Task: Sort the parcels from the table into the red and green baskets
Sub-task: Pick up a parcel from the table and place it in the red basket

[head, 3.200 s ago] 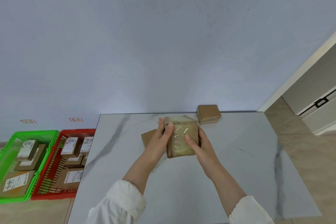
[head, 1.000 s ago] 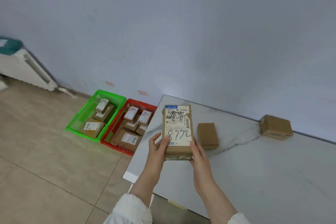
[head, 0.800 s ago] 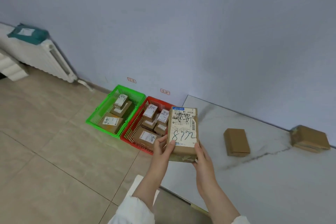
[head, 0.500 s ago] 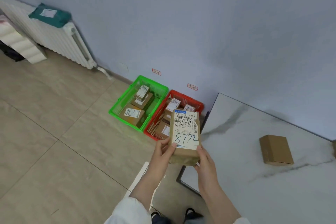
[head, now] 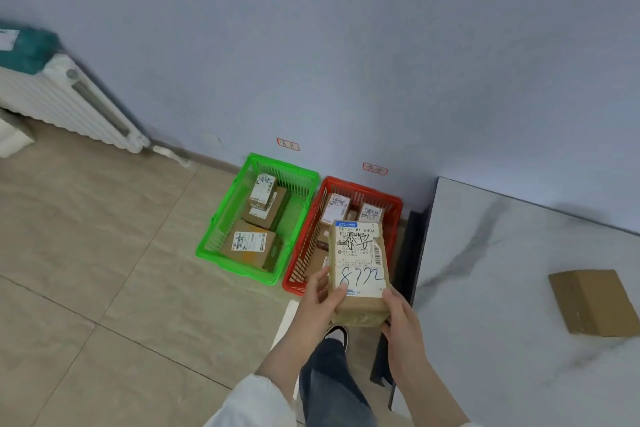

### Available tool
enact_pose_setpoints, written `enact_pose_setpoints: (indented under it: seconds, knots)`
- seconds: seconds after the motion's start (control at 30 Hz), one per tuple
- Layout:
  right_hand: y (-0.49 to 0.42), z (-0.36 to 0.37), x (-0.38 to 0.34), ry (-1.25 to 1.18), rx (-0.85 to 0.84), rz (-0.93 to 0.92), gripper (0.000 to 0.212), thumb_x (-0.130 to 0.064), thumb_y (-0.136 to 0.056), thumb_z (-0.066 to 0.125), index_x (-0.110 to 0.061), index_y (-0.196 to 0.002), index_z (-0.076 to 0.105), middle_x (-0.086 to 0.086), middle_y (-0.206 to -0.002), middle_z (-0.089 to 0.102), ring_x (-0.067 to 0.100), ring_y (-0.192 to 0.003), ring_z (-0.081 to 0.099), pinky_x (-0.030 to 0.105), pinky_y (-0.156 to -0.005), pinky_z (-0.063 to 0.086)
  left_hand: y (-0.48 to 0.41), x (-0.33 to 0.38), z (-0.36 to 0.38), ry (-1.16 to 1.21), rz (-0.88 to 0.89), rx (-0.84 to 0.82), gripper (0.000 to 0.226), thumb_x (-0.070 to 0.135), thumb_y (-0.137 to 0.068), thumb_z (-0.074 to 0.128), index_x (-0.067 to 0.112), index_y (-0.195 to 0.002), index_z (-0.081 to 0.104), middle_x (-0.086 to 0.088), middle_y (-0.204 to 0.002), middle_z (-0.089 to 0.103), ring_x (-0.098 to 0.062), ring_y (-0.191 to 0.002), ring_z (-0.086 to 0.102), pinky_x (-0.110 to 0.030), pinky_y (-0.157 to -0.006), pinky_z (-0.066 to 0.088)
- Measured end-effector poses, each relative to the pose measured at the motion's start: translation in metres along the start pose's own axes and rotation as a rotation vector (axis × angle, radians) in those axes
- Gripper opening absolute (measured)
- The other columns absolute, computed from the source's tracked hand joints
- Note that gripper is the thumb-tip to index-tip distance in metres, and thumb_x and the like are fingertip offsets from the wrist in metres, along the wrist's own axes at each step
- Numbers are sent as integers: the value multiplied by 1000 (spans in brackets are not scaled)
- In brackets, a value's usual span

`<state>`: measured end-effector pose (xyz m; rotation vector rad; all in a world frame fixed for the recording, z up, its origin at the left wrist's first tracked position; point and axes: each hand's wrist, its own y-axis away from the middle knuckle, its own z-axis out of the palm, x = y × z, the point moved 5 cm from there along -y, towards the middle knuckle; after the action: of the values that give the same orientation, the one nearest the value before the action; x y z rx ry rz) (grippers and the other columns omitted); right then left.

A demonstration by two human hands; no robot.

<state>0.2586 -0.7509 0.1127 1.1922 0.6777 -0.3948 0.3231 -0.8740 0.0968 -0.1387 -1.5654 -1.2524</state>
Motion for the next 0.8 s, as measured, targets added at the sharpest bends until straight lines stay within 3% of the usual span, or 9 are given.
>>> enact_pose_setpoints:
  seconds: [0.07, 0.13, 0.2, 0.27, 0.43, 0.5, 0.57, 0.67, 0.8]
  knots:
    - [-30, 3, 0, 12, 83, 22, 23, -12, -96, 45, -10, -118, 53, 4, -99, 63, 12, -84, 59, 15, -53, 53, -34, -1, -5, -14, -45, -19, 51, 16, -91, 57, 20, -137, 35, -3, -131, 50, -21, -120, 52, -15, -68, 53]
    - [-62, 1, 2, 79, 140, 36, 18, -15, -94, 50, -15, -110, 58, 6, -105, 65, 15, -92, 60, 24, -68, 54, -70, -2, -14, 1, -98, -3, 57, 18, -90, 58, 19, -140, 32, -3, -131, 49, -22, -122, 51, -24, -83, 53]
    - [-89, -4, 7, 166, 166, 55, 21, -20, -92, 53, -18, -110, 62, 4, -108, 66, 19, -103, 59, 34, -88, 50, -100, 2, -25, -10, -154, 33, 71, 33, -84, 65, 24, -144, 28, -3, -132, 52, -24, -121, 52, -44, -101, 45]
    - [-115, -11, 10, 232, 144, 85, 21, -19, -93, 51, -19, -109, 64, 3, -105, 68, 20, -103, 59, 34, -89, 48, -133, 3, -34, -4, -226, 31, 79, 52, -75, 68, 33, -141, 30, -3, -132, 55, -24, -119, 54, -52, -103, 41]
    - [-189, -24, 29, 317, 88, 105, 29, -21, -94, 49, -19, -120, 62, 1, -105, 70, 18, -104, 62, 30, -84, 49, -214, -25, -39, 49, -279, -52, 23, 27, -92, 54, 18, -113, 56, -2, -97, 69, -19, -97, 62, -44, -98, 47]
    - [-231, -28, 56, 260, 155, 99, 36, -28, -93, 51, -26, -128, 51, -3, -113, 65, 15, -104, 61, 31, -83, 50, -250, -59, -43, 90, -261, -11, 19, 22, -92, 54, 14, -110, 57, -3, -95, 69, -17, -91, 64, -41, -94, 49]
    - [-278, -26, 92, 169, 208, 135, 53, -39, -87, 55, -33, -136, 38, -3, -120, 61, 19, -106, 61, 44, -89, 52, -285, -99, -51, 125, -254, 79, 19, 21, -93, 51, 15, -111, 54, -4, -100, 66, -14, -91, 64, -39, -91, 50]
    - [-337, -18, 155, 148, 272, 185, 52, -41, -90, 53, -37, -138, 35, 0, -125, 59, 24, -108, 60, 47, -94, 49, -328, -165, -71, 67, -255, 229, 18, 28, -94, 51, 23, -111, 51, -3, -108, 63, -17, -99, 62, -42, -93, 49]
    - [-413, -26, 227, 304, 326, 189, 51, -35, -96, 44, -25, -144, 32, 4, -138, 49, 24, -122, 49, 34, -95, 40, -372, -224, -99, -334, -134, 259, 15, 24, -96, 47, 26, -111, 44, 20, -90, 53, 0, -83, 52, -9, -70, 39]
